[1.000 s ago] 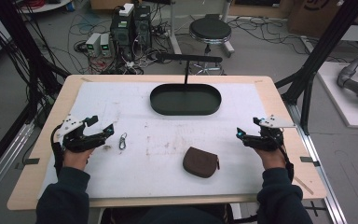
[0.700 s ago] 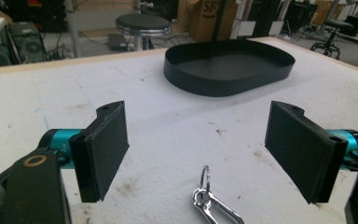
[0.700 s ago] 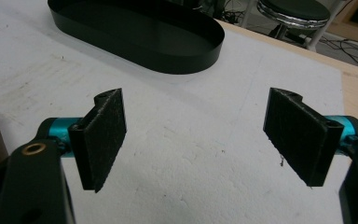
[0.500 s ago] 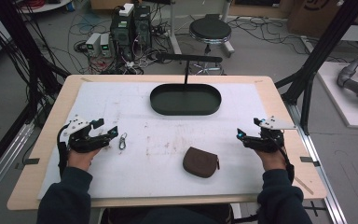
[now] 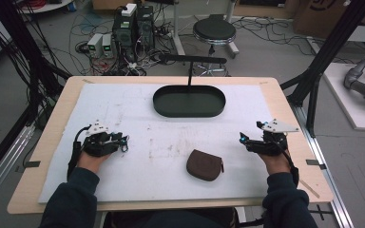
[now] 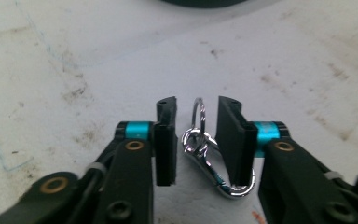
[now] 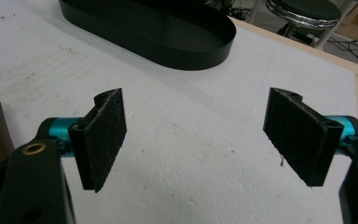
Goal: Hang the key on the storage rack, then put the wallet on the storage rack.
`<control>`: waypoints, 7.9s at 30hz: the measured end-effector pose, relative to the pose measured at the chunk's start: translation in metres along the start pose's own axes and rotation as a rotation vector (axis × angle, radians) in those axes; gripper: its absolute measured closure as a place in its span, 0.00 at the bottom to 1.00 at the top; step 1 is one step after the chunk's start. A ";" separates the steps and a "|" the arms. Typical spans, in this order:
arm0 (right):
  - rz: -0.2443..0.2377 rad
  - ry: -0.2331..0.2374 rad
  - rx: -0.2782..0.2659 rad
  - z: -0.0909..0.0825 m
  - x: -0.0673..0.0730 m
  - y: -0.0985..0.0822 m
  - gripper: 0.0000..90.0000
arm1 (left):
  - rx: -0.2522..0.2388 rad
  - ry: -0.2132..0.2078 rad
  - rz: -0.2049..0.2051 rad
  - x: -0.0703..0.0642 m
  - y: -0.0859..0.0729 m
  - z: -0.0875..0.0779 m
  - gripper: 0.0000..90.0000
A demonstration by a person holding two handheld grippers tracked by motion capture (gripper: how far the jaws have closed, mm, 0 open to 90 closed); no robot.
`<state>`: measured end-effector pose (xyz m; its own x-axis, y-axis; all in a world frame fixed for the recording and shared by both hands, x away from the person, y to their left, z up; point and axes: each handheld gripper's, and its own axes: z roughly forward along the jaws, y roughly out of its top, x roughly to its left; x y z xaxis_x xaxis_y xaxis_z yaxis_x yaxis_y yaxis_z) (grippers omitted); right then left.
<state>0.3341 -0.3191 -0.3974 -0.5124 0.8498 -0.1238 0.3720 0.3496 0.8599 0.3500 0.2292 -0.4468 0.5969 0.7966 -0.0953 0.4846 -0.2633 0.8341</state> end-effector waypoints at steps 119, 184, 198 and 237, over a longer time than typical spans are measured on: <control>0.034 0.052 -0.044 0.002 -0.002 0.005 0.24 | -0.232 0.110 0.052 0.012 0.227 0.115 0.46; -0.085 0.275 0.002 0.017 0.042 0.013 0.23 | -0.343 0.036 0.059 -0.022 0.056 -0.024 0.21; -0.133 0.469 0.118 0.044 0.082 0.003 0.23 | -0.303 0.057 0.057 -0.027 0.027 -0.026 0.23; -0.180 0.458 0.133 0.031 0.065 0.017 0.84 | -0.261 0.070 0.009 -0.017 0.019 -0.025 0.28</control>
<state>0.3310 -0.2453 -0.4066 -0.8530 0.5218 -0.0093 0.3263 0.5473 0.7707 0.3328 0.2243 -0.4161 0.5509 0.8327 -0.0570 0.2923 -0.1285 0.9476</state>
